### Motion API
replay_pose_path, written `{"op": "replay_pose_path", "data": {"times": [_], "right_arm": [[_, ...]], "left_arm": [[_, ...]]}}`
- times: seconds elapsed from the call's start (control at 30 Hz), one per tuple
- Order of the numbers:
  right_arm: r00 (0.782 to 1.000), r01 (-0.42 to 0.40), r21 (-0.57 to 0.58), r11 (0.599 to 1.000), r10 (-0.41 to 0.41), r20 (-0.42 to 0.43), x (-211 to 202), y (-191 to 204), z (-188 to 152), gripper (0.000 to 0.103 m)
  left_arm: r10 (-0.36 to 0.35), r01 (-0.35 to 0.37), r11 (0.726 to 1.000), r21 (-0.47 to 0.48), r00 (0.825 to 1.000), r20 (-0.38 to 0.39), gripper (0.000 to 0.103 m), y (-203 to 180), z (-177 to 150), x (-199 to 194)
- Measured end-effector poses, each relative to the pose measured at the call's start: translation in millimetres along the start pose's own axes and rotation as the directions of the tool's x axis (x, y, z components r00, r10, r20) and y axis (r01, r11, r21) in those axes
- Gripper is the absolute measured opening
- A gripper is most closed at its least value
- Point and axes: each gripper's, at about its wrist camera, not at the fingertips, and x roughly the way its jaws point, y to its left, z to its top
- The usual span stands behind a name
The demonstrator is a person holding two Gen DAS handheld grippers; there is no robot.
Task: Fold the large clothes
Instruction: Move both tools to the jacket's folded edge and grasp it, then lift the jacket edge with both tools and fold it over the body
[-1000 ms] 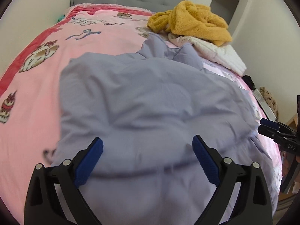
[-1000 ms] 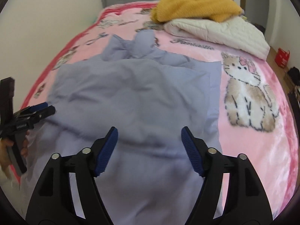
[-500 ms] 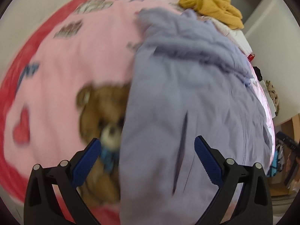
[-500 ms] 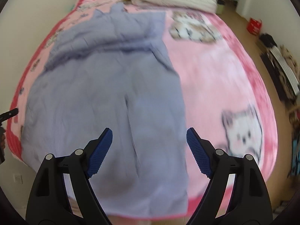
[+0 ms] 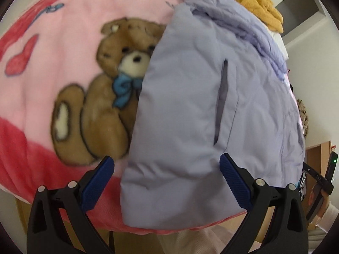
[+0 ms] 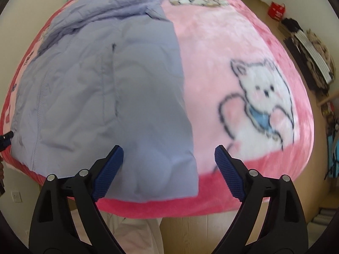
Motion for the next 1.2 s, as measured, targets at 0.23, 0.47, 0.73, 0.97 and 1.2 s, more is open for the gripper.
{"op": "replay_pose_path", "data": {"times": [0.23,0.47,0.73,0.97,1.2], "right_arm": [[0.998,-0.031,0.077,0.997,0.035,-0.056,13.8,-12.6,-17.3,0.089],[0.990,-0.080,0.209,0.975,0.103,-0.098,25.2,-26.5,-22.8,0.093],[0.982,-0.142,0.222,0.965,0.166,-0.093,34.8,-28.4,-21.2,0.089],[0.959,-0.236,0.207,0.949,0.262,-0.107,33.2,-24.8,-16.8,0.054],[0.954,-0.271,0.152,0.951,0.286,-0.088,13.0,-12.0,-12.3,0.018]], "left_arm": [[-0.053,0.053,0.996,-0.075,0.999,-0.006,0.098,12.9,-12.2,5.1],[-0.131,0.116,0.976,-0.185,0.989,-0.071,0.098,26.3,-23.4,8.8],[-0.104,0.087,0.982,-0.169,0.990,-0.099,0.098,13.3,-29.5,13.0],[-0.059,0.045,0.988,-0.150,0.994,-0.091,0.067,-1.1,-32.2,12.1],[-0.016,0.010,0.992,-0.129,0.999,-0.046,0.023,-24.4,-33.4,1.1]]}}
